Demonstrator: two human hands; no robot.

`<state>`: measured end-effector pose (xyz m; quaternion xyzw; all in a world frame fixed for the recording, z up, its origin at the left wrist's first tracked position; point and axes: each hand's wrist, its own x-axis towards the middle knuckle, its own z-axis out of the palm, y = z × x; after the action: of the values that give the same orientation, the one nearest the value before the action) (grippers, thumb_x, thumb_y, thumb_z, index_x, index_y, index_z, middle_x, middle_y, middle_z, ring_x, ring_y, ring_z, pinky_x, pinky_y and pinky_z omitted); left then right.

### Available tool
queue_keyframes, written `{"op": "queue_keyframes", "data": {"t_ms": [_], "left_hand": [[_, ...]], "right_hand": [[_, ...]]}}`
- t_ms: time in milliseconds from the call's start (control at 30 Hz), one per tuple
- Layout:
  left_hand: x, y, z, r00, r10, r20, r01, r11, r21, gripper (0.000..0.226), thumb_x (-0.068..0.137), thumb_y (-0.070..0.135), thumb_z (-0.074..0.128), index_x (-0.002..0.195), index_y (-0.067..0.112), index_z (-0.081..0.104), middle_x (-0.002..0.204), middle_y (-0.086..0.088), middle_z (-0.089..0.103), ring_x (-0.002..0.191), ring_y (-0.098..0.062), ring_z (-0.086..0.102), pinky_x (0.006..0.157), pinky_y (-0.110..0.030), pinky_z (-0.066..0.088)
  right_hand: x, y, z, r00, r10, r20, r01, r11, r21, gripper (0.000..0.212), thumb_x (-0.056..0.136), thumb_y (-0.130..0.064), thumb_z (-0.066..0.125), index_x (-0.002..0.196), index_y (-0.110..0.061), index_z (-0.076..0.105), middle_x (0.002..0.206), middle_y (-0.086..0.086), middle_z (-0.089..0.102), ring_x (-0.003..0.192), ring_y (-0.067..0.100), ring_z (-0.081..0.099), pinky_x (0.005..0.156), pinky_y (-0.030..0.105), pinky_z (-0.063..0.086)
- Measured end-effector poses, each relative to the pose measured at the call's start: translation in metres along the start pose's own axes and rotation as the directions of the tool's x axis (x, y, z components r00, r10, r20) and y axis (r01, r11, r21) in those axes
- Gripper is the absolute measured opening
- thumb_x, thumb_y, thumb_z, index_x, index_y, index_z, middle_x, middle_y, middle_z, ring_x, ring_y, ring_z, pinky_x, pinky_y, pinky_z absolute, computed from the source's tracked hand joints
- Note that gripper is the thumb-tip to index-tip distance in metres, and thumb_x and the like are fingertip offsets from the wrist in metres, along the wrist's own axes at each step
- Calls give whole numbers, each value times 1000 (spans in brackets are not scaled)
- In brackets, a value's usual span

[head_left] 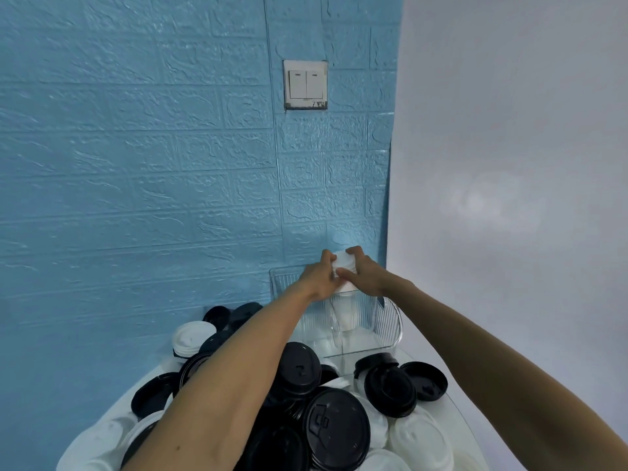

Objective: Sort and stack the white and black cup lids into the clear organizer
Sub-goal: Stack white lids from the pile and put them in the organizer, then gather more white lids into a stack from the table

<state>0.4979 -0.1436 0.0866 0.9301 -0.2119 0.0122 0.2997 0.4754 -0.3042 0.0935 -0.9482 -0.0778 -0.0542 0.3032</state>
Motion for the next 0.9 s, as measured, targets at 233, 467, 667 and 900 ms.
{"op": "queue_keyframes", "data": {"t_ms": [233, 467, 667, 900], "left_hand": [[7, -7, 8, 998, -70, 1, 68, 974, 217, 59, 95, 62, 58, 138, 27, 38, 126, -3, 68, 126, -28, 35, 88, -40, 23], [13, -3, 4, 992, -117, 50, 95, 943, 318, 55, 94, 57, 55, 139, 27, 49, 140, -4, 58, 134, -29, 36, 91, -41, 24], [5, -10, 9, 986, -129, 108, 91, 949, 302, 44, 101, 44, 42, 140, 26, 54, 146, -4, 53, 141, -30, 31, 108, -48, 22], [1, 4, -2, 976, -147, 164, 65, 903, 424, 47, 106, 38, 31, 145, 25, 54, 154, -7, 49, 148, -33, 29, 116, -52, 19]], "right_hand": [[16, -4, -4, 976, 133, 174, -113, 987, -117, 74, 99, -43, 59, 149, -9, 17, 145, 21, 44, 126, 34, 52, 106, 46, 44], [28, -11, -5, 931, 262, 253, -233, 963, -137, 72, 97, -40, 62, 146, -6, 21, 144, 21, 42, 107, 35, 68, 92, 45, 59], [30, -5, 6, 911, 302, 281, -238, 941, -239, 87, 98, -44, 56, 157, -9, 2, 148, 22, 44, 109, 28, 61, 91, 37, 54], [24, -8, 10, 931, 272, 244, -182, 924, -337, 96, 97, -53, 56, 159, -2, 3, 162, 21, 30, 146, 36, 35, 116, 43, 35]]}}
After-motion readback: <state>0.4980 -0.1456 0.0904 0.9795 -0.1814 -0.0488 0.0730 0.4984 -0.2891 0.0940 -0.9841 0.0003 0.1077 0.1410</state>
